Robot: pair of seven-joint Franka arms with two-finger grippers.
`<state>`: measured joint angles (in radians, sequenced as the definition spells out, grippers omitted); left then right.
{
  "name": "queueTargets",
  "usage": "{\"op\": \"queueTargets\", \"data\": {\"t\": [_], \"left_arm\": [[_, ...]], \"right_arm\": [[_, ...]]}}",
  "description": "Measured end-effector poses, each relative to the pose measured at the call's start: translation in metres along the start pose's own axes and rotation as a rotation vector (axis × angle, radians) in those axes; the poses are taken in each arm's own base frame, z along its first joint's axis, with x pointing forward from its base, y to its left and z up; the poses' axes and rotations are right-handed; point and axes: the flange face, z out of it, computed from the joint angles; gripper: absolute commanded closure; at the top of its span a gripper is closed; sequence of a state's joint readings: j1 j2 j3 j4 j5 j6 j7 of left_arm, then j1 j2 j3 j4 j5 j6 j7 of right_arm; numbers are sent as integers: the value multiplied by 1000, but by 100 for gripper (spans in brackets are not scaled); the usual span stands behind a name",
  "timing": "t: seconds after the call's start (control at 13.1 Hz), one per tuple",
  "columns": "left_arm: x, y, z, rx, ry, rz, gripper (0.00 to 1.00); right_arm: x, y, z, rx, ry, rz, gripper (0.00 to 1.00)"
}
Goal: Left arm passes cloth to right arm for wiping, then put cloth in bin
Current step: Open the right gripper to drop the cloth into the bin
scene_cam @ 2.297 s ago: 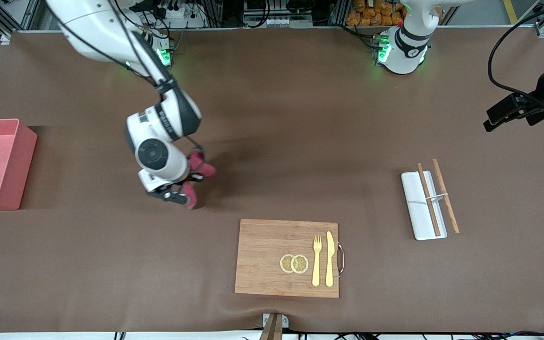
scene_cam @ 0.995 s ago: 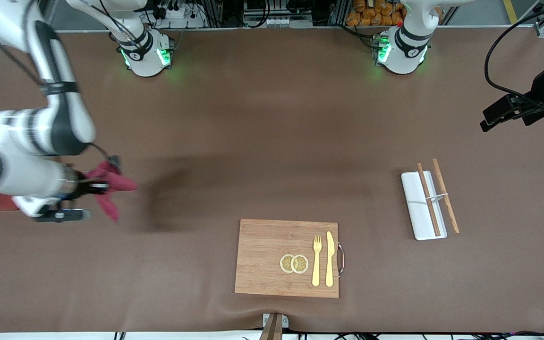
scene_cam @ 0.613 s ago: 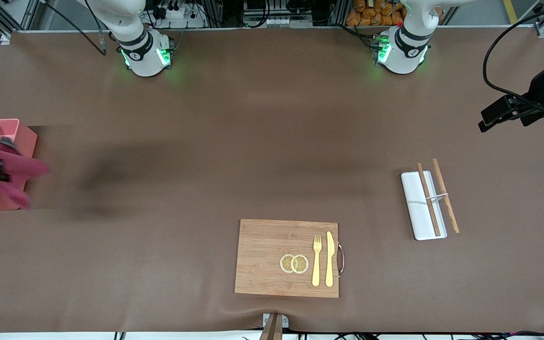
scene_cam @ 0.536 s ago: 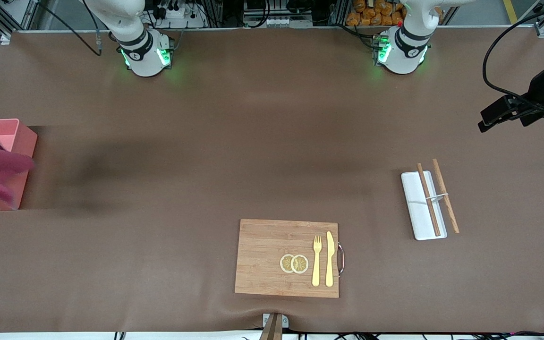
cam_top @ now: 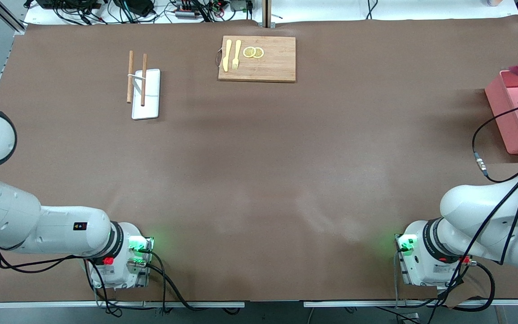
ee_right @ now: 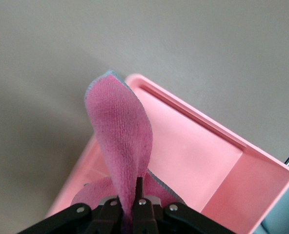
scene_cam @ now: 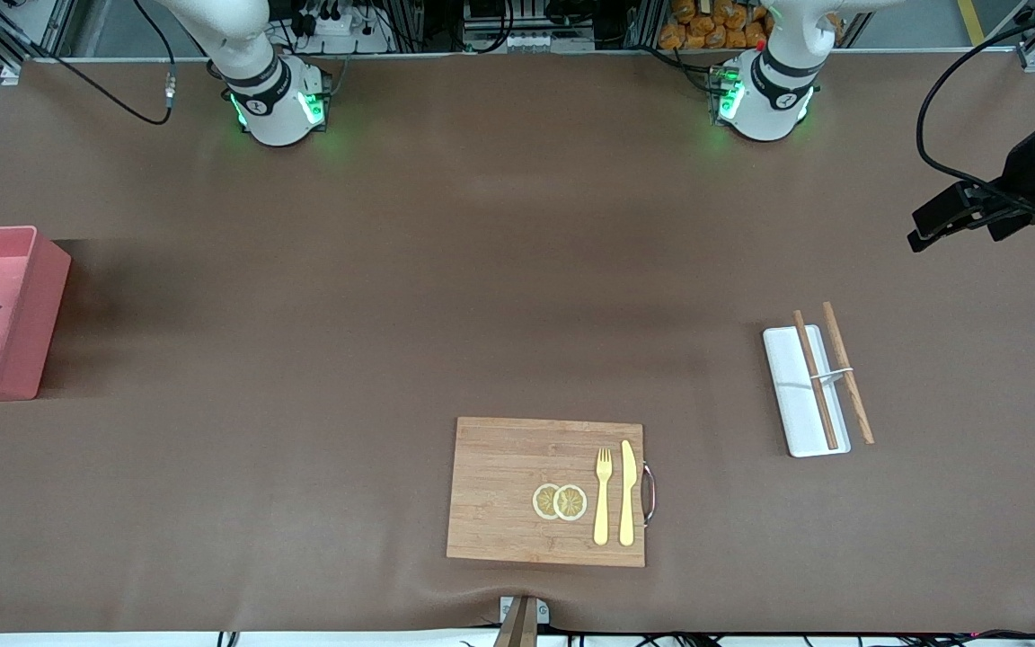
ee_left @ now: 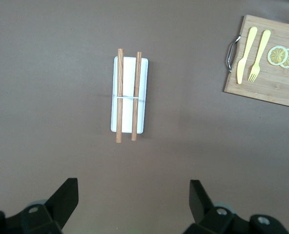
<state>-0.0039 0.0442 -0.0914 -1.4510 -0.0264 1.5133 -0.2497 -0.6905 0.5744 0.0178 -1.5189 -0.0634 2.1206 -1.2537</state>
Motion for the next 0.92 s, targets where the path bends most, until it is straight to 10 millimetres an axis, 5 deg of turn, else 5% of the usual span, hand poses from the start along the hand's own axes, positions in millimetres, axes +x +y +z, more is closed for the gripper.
{"op": "queueTargets", "data": {"t": [0.08, 0.23, 0.38, 0.61, 0.92], "left_arm": [[0, -1, 0, 0, 0, -1, 0], [0, -1, 0, 0, 0, -2, 0], [0, 0, 0, 0, 0, -1, 0], [0, -1, 0, 0, 0, -1, 0], [0, -1, 0, 0, 1, -2, 0]], "right_arm": [[-10, 10, 20, -23, 8, -14, 100], [-21, 23, 49, -39, 15, -24, 1], [-21, 25, 63, -26, 15, -25, 0], [-15, 23, 59, 18, 43, -7, 0], [7, 19, 18, 107, 48, 65, 0]]}}
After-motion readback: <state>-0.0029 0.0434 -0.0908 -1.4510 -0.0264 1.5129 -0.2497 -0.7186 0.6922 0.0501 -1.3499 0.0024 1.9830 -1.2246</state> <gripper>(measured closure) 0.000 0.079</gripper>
